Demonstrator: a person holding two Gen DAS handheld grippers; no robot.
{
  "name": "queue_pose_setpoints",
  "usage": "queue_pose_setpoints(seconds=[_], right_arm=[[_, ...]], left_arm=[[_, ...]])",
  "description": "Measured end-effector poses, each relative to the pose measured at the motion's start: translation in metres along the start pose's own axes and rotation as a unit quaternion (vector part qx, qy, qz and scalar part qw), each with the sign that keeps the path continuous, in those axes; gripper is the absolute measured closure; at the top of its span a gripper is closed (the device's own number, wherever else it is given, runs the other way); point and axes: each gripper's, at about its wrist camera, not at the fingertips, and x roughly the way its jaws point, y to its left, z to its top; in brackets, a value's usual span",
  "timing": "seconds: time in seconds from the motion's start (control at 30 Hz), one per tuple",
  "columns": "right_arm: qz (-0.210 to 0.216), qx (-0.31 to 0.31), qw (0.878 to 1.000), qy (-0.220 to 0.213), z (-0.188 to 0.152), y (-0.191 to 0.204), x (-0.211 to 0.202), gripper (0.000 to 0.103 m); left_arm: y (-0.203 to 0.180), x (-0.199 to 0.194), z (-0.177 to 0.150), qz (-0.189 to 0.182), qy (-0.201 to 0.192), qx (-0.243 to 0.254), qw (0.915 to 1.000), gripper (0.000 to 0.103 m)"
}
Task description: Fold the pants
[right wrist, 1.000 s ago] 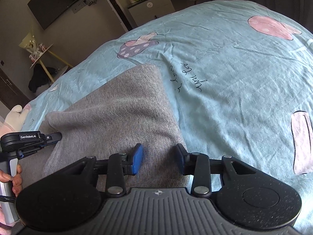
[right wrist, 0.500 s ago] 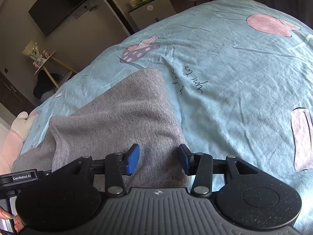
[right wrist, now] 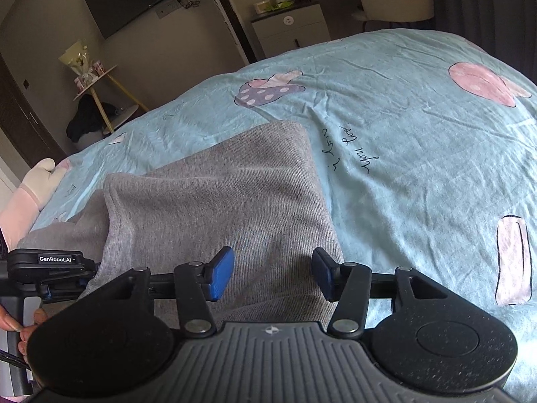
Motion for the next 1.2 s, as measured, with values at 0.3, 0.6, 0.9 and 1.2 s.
queue_pose_setpoints(seconds=[0.3, 0.6, 0.9, 1.2], right_arm=[[-0.017, -0.005, 1.000, -0.011, -0.002, 0.006, -0.008, 0.044], [-0.015, -0.006, 1.000, 0.009, -0.009, 0.015, -0.006, 0.036], [0.014, 0.012, 1.000, -0.001, -0.024, 0.022, -0.020, 0.035], [0.013, 0.011, 1.000, -0.002, -0.023, 0.024, -0.016, 0.033]], left_arm=[[0.004, -0.010, -0.008, -0.016, -0.017, 0.000, 0.9997, 0.078], [0.030, -0.006, -0.011, -0.108, 0.017, -0.087, 0.9902, 0.058], [0.056, 0.004, -0.010, -0.248, 0.042, -0.181, 0.9507, 0.032], [0.038, 0.012, -0.005, -0.235, 0.050, -0.137, 0.9609, 0.032]])
